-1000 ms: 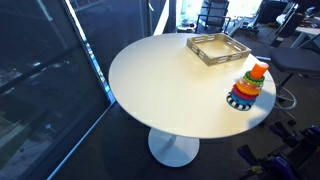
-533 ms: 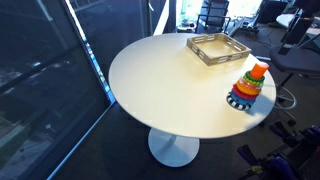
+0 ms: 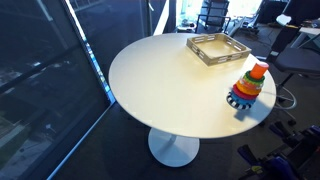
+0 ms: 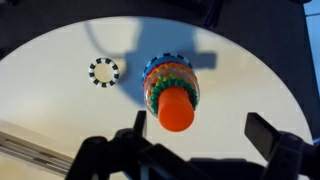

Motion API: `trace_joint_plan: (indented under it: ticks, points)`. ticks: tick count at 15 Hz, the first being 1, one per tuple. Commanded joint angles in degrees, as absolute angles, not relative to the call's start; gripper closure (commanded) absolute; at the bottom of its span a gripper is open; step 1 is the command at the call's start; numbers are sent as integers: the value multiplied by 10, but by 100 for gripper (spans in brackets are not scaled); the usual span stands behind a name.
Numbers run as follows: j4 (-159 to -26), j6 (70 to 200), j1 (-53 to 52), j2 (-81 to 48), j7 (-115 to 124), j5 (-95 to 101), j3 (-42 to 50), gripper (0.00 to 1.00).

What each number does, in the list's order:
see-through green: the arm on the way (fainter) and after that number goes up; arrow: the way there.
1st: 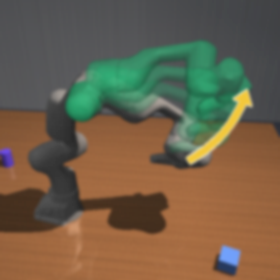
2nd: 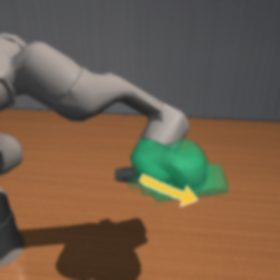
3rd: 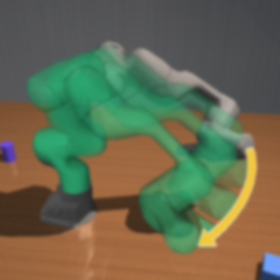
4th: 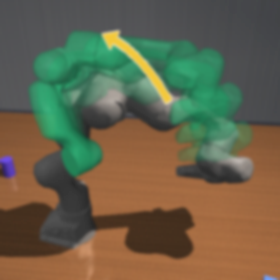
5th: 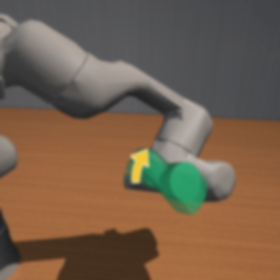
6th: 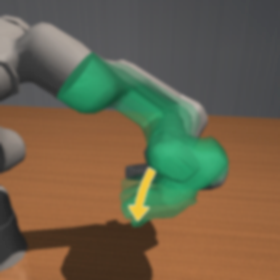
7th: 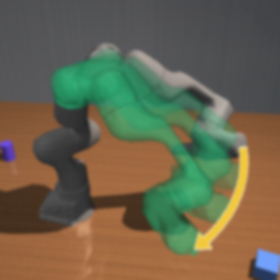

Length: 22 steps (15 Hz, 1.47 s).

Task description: Pick up the green ring and put it on the table

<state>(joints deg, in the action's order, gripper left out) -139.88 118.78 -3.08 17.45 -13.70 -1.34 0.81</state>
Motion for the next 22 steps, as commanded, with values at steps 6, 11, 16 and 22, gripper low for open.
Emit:
trace_joint_plan:
  ticks: [6, 11, 16, 22]
  points:
    - [-1413, 1232, -29, 176, -70, -9, -4, 0]
    - [-1409, 1231, -22, 174, -61, -1, -3, 0]
    - [-1406, 1243, -12, 143, -54, 10, -1, 0]
    - [-1405, 1276, -9, 102, -63, 7, 0, 0]
